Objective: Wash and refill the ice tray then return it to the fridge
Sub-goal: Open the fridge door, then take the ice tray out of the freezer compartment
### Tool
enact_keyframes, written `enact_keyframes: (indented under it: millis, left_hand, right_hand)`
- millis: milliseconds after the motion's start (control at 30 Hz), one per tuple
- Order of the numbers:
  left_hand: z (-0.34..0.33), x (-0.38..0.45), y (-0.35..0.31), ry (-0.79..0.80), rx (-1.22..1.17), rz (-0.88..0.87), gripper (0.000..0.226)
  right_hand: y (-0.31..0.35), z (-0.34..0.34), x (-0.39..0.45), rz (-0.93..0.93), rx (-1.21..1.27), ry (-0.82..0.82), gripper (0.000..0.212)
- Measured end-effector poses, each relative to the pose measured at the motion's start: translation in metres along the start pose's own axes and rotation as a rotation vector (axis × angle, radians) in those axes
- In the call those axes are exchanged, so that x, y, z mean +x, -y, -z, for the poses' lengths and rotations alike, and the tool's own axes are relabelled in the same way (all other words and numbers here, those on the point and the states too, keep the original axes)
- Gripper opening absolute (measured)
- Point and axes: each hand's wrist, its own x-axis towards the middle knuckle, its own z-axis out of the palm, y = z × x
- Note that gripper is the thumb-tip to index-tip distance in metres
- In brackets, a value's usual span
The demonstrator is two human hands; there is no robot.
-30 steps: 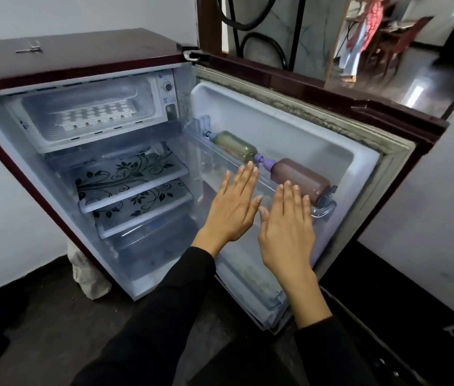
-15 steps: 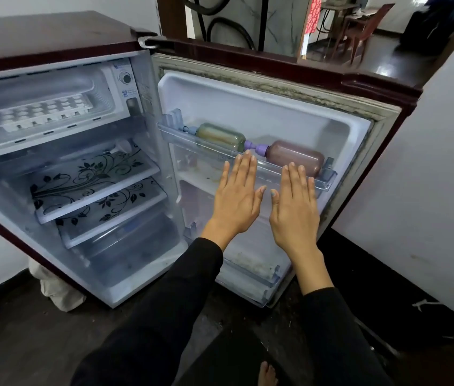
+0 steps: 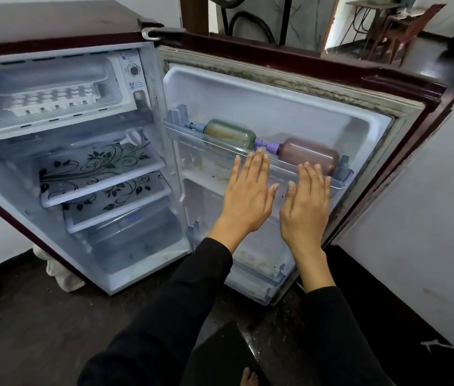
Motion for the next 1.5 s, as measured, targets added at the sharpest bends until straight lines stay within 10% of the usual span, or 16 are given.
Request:
enact_keyframes:
  millis: [400,800,1500]
  left_hand:
    - [0.047,-0.03,0.052,-0.431,-0.703,0.526,0.049]
    - [0.107,-0.09,0.205,-0.881,-0.837,1.024,0.034]
    - [0.093,0.025,0.518,-0.743,-0.642,1.238,0.036]
  right_hand:
    - [0.058,-0.012,0.043,-0.166,0.613,-0.047,0.042]
    - [0.227,-0.106,0.088,-0.215,1.069,0.604,0.024]
    - [0.378,-0.384,0.166,-0.331,0.883,0.741,0.035]
